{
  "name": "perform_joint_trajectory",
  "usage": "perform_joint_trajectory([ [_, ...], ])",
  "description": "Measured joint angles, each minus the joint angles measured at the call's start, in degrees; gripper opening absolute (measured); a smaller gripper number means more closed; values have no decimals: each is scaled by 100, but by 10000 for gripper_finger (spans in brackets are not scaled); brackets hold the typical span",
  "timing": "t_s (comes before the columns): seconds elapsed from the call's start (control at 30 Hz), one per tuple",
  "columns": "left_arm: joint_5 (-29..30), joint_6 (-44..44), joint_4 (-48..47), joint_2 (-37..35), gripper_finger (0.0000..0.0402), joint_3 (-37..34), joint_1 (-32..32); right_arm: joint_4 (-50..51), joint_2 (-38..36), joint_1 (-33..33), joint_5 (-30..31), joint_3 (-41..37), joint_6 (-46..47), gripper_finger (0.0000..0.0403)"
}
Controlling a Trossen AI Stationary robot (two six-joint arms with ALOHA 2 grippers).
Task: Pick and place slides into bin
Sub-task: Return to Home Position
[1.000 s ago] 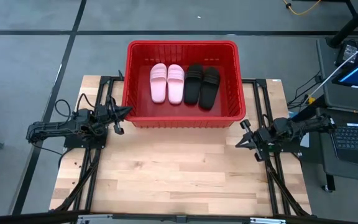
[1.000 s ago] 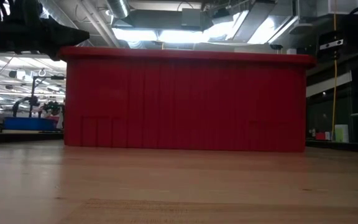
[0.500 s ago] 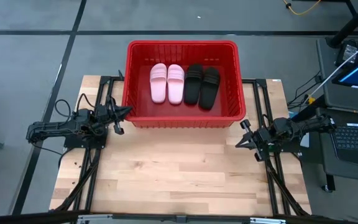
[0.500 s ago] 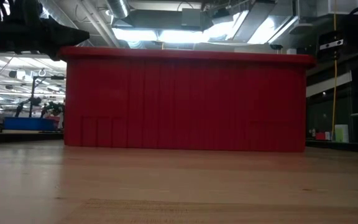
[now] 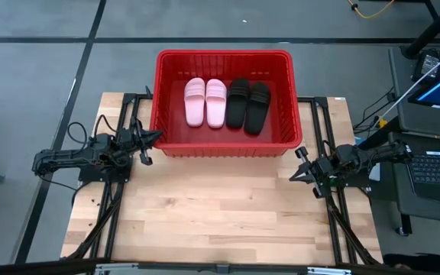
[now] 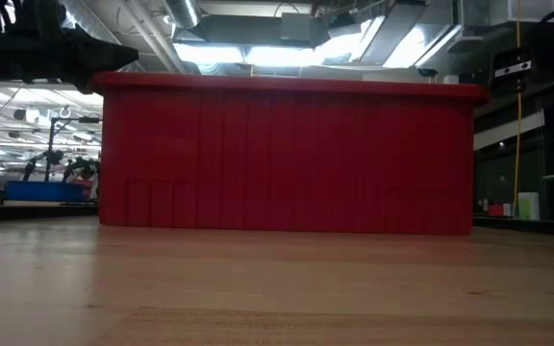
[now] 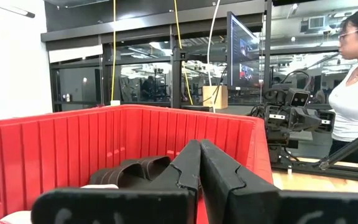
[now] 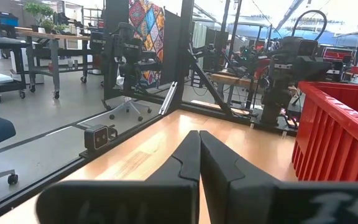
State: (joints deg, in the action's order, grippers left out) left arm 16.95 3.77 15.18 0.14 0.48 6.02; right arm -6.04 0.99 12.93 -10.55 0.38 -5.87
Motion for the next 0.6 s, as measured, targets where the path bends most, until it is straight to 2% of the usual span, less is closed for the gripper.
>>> perform_joint_trajectory([
  [0.6,-1,0,0,0,8,-1,-2,2,2,0,0,0,0,10],
])
